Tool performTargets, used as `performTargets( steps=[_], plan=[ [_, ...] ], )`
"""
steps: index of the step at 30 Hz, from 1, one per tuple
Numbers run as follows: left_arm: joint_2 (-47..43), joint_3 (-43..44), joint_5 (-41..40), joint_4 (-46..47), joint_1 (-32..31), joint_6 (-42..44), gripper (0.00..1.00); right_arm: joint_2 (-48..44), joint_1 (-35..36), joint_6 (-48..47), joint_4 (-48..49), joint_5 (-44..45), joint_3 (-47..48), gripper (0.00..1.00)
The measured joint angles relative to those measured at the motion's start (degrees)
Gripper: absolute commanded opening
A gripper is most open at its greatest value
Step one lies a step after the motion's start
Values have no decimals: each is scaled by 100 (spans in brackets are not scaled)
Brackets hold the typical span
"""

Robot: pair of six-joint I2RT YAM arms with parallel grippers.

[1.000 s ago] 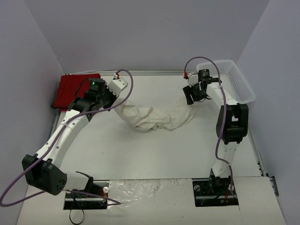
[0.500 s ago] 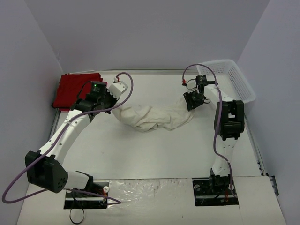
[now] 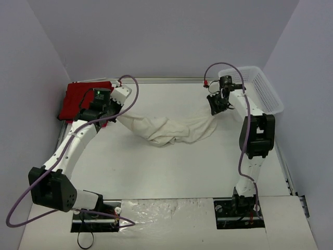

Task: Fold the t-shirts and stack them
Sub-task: Flatten out the tshirt

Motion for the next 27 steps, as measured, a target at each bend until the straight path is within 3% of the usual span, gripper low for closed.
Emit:
performTargets(
  steps=[5, 10, 16, 27],
  plan=[
    [-74, 584, -306, 17, 595, -177, 2, -756, -13, 68, -142, 129, 833, 0],
    [-695, 782, -321, 52, 898, -271, 2, -1985, -31, 157, -105, 146, 988, 0],
    [-1585, 367, -315, -4, 896, -247, 2, -2809, -48, 164, -114, 170, 463, 0],
    [-1917, -529, -256, -319, 903, -203, 2, -2824, -59, 201, -291, 122, -660, 0]
  ],
)
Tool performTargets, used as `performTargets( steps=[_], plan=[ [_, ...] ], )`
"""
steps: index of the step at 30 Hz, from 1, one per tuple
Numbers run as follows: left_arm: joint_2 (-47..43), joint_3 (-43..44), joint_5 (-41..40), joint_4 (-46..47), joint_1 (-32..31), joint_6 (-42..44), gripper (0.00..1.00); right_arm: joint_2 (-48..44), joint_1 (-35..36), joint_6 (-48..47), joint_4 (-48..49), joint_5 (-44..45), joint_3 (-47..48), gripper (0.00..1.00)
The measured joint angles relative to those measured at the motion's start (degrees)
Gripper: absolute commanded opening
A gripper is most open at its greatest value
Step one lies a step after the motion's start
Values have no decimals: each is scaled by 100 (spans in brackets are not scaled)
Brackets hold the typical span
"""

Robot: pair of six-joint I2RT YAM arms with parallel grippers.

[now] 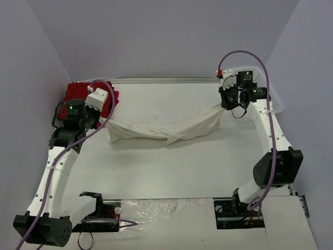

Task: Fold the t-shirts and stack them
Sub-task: Flatten out the tshirt

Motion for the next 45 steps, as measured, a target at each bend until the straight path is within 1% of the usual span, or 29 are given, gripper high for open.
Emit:
performTargets(
  steps=[7, 12, 13, 15, 16, 17, 19, 20, 21, 22, 26, 29, 33, 37, 39, 43, 45],
  plan=[
    [-138, -20, 52, 35, 35, 42, 2, -129, -79, 59, 33, 46, -31, 0],
    [-389, -356, 55, 142, 35, 61, 2, -439, -168, 96, 109, 179, -249, 0],
    [-463, -455, 70, 170, 35, 79, 4, -518, -199, 105, 146, 197, -313, 0],
    [-625, -654, 164, 175, 35, 162, 13, -647, -256, 107, 190, 201, -468, 0],
    [-713, -752, 258, 164, 35, 249, 19, -706, -269, 105, 216, 197, -570, 0],
    [-800, -850, 400, 109, 37, 350, 28, -758, -289, 105, 236, 197, -706, 0],
    [-933, -966, 737, -92, 37, 564, 37, -800, -289, 103, 258, 190, -960, 0],
    [-988, -1019, 925, -199, 42, 669, 54, -800, -289, 101, 251, 188, -1080, 0],
    [-1040, -1058, 1108, -330, 42, 782, 60, -793, -289, 101, 256, 173, -1196, 0],
    [-1084, -1104, 1296, -452, 42, 901, 64, -791, -289, 98, 254, 153, -1298, 0],
    [-1121, -1204, 1784, -918, 42, 1211, 66, -754, -289, 98, 284, 74, -1513, 0],
    [-1010, -1213, 1928, -1113, 42, 1366, 68, -647, -289, 101, 380, 0, -1539, 0],
    [-822, -1266, 2009, -1117, 42, 1469, 69, -494, -289, 103, 584, -114, -1700, 0],
    [-610, -1543, 1932, -850, 42, 1480, 70, -409, -289, 101, 684, -219, -1937, 0],
    [-442, -1683, 1818, -595, 42, 1453, 72, -361, -289, 96, 726, -254, -2015, 0],
    [-173, -1838, 1517, 17, 42, 1445, 79, -308, -291, 79, 833, -267, -2142, 0],
    [-22, -1849, 1390, 352, 42, 1475, 79, -291, -293, 74, 863, -284, -2186, 0]
  ],
)
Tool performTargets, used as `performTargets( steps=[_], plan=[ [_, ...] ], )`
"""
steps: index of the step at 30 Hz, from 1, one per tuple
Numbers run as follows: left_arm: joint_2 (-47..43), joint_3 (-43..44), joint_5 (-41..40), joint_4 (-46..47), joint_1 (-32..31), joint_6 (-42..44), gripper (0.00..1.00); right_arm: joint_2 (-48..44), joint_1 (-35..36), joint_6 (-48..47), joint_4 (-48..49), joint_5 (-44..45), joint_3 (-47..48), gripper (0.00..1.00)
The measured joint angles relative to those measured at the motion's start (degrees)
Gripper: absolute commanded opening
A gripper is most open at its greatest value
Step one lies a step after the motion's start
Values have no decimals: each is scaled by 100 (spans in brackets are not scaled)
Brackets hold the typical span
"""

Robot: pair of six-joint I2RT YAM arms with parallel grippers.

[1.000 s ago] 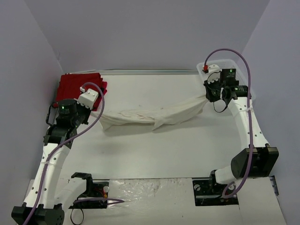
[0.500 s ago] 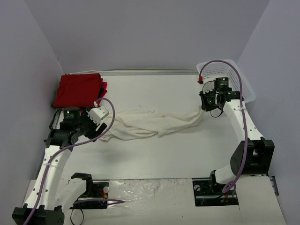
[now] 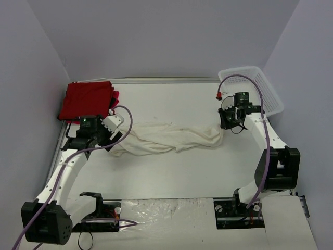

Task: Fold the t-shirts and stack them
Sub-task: Flatten out the tshirt

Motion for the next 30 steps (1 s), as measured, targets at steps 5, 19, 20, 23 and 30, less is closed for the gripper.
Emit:
performTargets(
  steps=[5, 19, 20, 23, 30],
  plan=[
    [787, 42, -179, 649, 0, 273, 79, 162, 0, -17, 59, -17, -66, 0],
    [2249, 535, -275, 726, 15, 1615, 75, 728, 0, -101, 98, 92, -101, 0],
    [2312, 557, -284, 723, 17, 1696, 73, 745, 0, -107, 103, 103, -101, 0],
    [2588, 603, -319, 726, 22, 1915, 72, 785, 0, -127, 107, 151, -107, 0],
    [3088, 603, -385, 706, 26, 2236, 59, 894, 0, -149, 142, 245, -116, 0]
  ],
)
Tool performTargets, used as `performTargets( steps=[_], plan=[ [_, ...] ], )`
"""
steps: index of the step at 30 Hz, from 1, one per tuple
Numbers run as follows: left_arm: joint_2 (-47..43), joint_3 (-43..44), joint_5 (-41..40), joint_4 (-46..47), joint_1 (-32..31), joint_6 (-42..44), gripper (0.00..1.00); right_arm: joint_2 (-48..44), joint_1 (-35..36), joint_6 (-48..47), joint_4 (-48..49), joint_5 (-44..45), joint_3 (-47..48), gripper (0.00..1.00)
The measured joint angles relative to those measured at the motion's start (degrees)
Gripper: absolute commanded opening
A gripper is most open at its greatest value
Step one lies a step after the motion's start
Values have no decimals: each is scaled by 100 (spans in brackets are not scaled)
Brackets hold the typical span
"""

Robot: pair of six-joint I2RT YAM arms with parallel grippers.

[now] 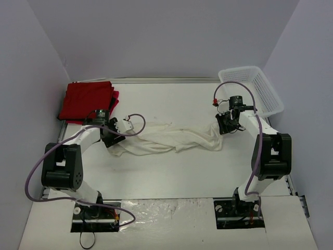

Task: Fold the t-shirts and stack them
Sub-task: Flatten out the tshirt

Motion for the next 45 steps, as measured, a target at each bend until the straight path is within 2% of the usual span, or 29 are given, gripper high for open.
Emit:
performTargets(
  steps=[4, 5, 6, 11, 19, 25, 32, 45],
  plan=[
    [168, 15, -26, -4, 0, 109, 39, 85, 0, -13, 15, 44, -9, 0],
    [205, 35, -31, -9, 0, 133, 28, 101, 0, -15, 17, 48, -9, 0],
    [249, 70, -37, -26, 0, 138, 22, 118, 0, -15, 20, 61, -11, 0],
    [323, 293, -59, -98, 0, 162, 3, 149, 0, -17, 24, 92, -22, 0],
    [-48, 413, -70, -273, 0, -247, 2, 144, 0, -17, 37, 83, -22, 0],
    [-1364, 424, -160, -466, 0, -931, 2, 13, 0, -9, 35, -31, -22, 0],
    [-2540, 374, -282, -745, 0, -1303, 2, -105, 0, 57, -79, -365, 291, 0],
    [-3427, 22, -476, -1279, 0, -1611, 2, -326, -81, 162, -369, -581, 1139, 0]
  ],
)
